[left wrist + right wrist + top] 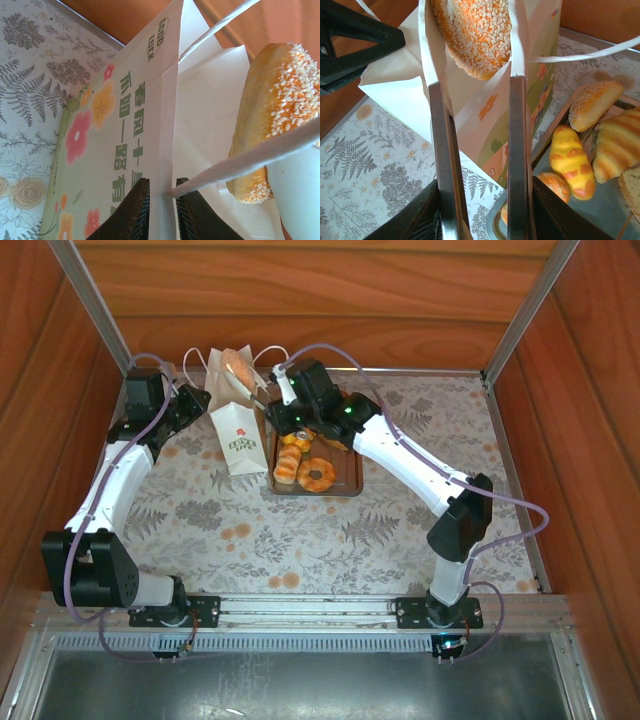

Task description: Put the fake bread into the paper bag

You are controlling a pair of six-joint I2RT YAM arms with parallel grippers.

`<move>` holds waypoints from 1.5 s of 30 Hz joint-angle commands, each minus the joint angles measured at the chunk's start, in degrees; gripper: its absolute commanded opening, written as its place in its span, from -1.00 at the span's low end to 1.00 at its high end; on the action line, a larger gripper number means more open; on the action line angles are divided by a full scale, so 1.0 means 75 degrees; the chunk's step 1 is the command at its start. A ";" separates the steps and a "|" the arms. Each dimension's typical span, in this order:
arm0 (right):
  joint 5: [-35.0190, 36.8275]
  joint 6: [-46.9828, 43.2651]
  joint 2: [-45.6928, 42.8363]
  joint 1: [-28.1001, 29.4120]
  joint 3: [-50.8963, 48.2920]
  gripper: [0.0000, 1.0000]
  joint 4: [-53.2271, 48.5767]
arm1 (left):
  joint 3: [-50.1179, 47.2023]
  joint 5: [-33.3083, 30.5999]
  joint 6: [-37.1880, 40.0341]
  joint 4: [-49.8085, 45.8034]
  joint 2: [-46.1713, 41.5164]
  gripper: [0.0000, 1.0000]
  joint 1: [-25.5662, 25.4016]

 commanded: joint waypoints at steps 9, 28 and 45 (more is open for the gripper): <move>0.0018 -0.0131 0.0230 0.0083 0.0526 0.00 -0.0144 | -0.0051 -0.0075 0.0023 0.0076 0.0033 -0.58 -0.0076; -0.0046 -0.0131 0.0175 0.0077 0.0605 0.09 -0.0140 | -0.0008 0.0007 0.0023 0.0083 0.0050 -0.58 -0.0071; -0.0724 -0.0075 -0.1471 -0.0052 0.0027 0.08 0.0409 | 0.0022 0.0021 0.0353 0.0078 -0.0438 0.38 -0.0066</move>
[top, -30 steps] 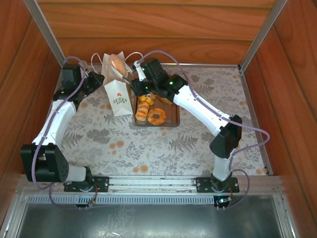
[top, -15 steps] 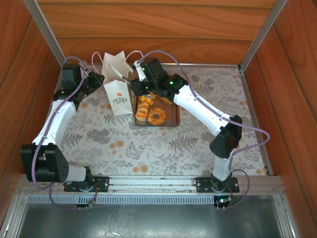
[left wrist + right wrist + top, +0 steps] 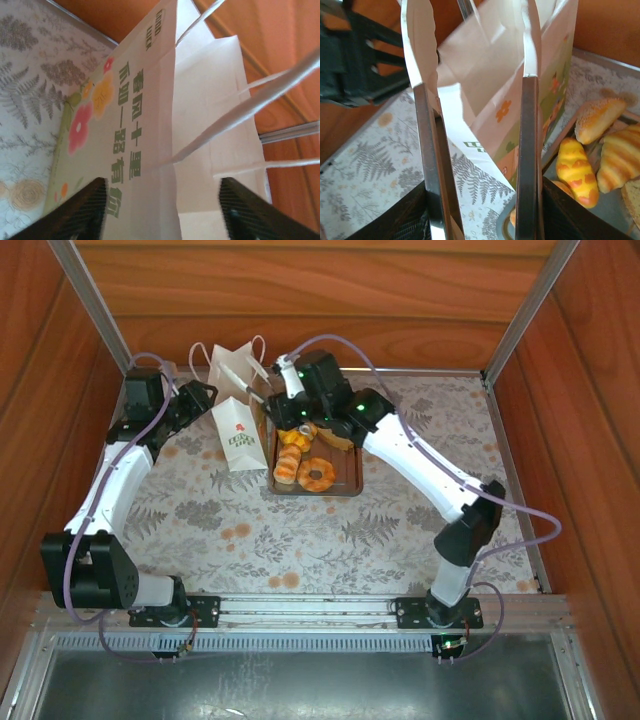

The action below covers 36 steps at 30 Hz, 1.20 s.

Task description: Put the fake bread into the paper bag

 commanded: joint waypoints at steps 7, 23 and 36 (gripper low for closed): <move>-0.0551 0.0263 -0.2558 -0.0547 -0.1656 0.08 0.0583 | -0.0211 -0.0587 0.0396 0.0140 -0.0828 0.61 -0.0064; -0.1491 0.0961 -0.4574 -0.2593 -0.5262 0.07 -0.1634 | -0.1996 -0.1972 -0.0218 0.1022 -0.2292 1.00 0.0000; -0.1889 0.0427 -0.2220 -0.2631 -0.4390 0.03 -0.3084 | -0.2147 -0.2029 -0.0141 0.0854 -0.2515 1.00 0.0070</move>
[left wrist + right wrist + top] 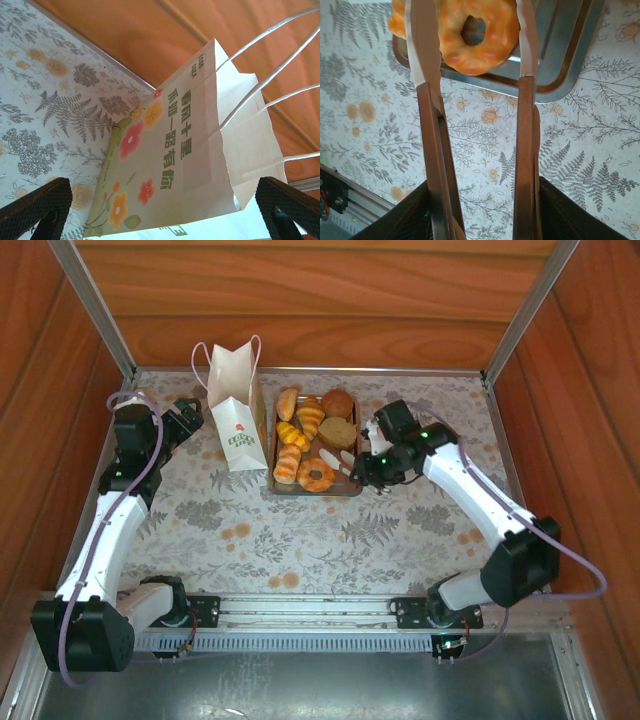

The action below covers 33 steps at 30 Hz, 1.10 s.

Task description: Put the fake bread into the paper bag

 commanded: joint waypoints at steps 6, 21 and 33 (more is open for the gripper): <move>-0.0200 -0.0411 0.0835 -0.0065 0.0684 0.01 -0.0653 | -0.0004 -0.0107 0.0119 0.0020 -0.0167 1.00 0.0085; -0.0262 -0.0561 0.1843 -0.0053 0.1032 -0.03 -0.0930 | 0.0048 -0.0082 0.0125 0.0075 -0.0005 1.00 0.0093; -0.0181 -0.0541 0.2213 0.0018 0.1244 -0.04 -0.1032 | 0.0070 -0.0114 0.0172 0.0042 -0.0037 1.00 0.0115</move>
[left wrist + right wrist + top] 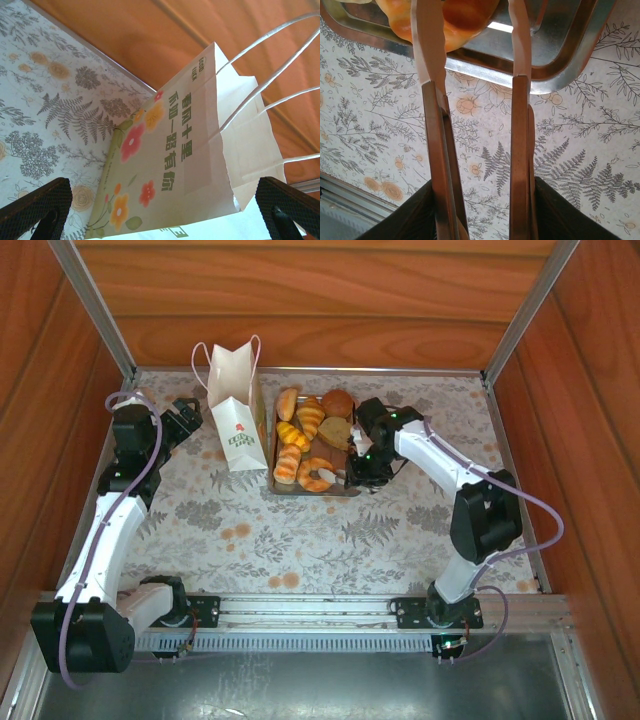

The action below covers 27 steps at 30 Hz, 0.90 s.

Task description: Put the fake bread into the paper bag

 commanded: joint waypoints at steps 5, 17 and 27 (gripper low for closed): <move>0.0091 -0.0071 0.0338 0.0154 0.0517 -0.04 -0.0286 | 0.0056 -0.0097 0.0148 0.0045 -0.0003 1.00 0.0070; 0.1027 -0.0127 0.0987 0.0619 0.1421 -0.06 -0.1165 | 0.0054 -0.0137 0.0231 -0.0030 -0.0026 1.00 0.0106; 0.1590 0.0001 0.0708 0.0691 0.1565 -0.24 -0.1304 | 0.0278 0.0002 0.0496 -0.0240 -0.0077 1.00 0.0129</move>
